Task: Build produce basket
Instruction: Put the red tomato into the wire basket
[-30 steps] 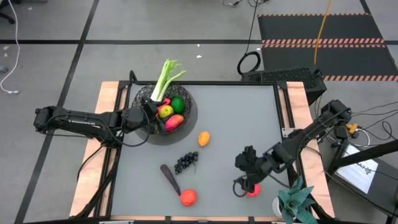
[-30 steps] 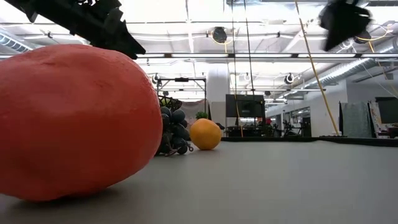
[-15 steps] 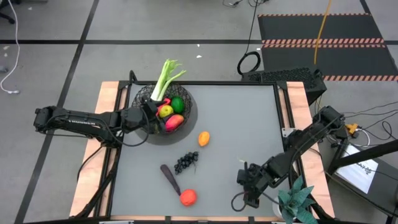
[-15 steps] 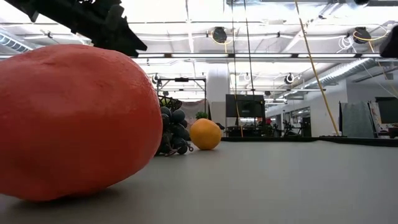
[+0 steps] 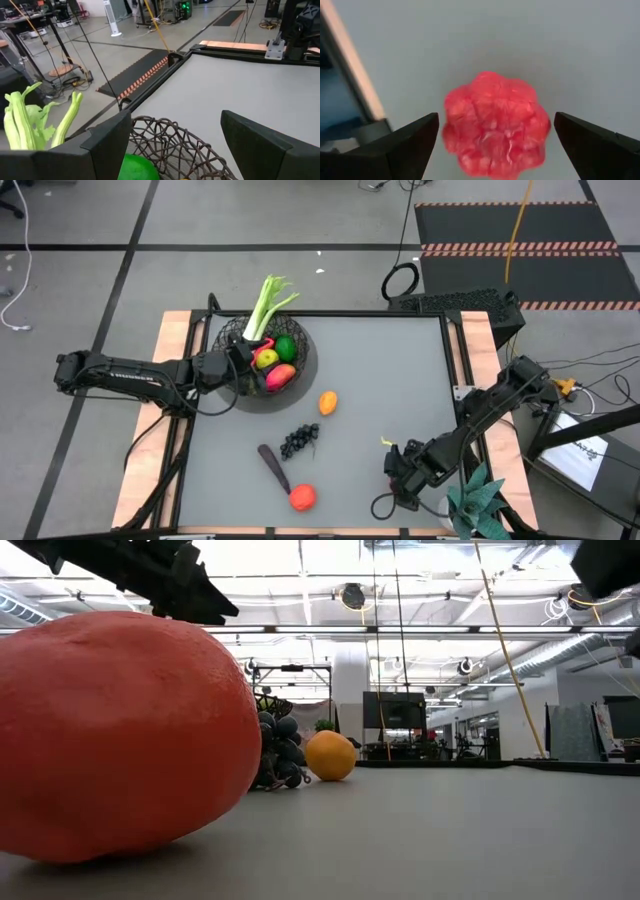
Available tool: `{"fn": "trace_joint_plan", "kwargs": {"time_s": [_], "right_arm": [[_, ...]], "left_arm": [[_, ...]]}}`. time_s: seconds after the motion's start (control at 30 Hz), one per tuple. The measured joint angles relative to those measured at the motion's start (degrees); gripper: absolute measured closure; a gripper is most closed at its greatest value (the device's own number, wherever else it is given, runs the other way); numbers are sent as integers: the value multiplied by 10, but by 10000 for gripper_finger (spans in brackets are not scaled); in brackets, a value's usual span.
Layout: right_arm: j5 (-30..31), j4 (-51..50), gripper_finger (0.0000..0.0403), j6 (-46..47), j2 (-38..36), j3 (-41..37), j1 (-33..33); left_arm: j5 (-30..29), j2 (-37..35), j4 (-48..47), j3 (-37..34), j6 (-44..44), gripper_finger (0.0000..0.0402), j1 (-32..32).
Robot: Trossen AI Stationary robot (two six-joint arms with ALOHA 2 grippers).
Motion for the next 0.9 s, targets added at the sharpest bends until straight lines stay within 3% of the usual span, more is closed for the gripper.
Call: {"fn": "trace_joint_plan", "kwargs": {"time_s": [0.23,0.4,0.53,0.7,0.9], "right_arm": [[-35,5,27,-31,47,0,-6],[-45,14,67,-29,42,0,-14],[-41,43,70,-14,20,0,-24],[47,103,57,-57,-20,0,-36],[221,194,60,-215,-73,0,-64]], "left_arm": [[0,0,0,0,1,92,0],[0,0,0,0,-1,92,0],[0,0,4,0,-3,92,0],[34,0,39,0,-3,92,-1],[105,0,90,0,26,92,-5]]}}
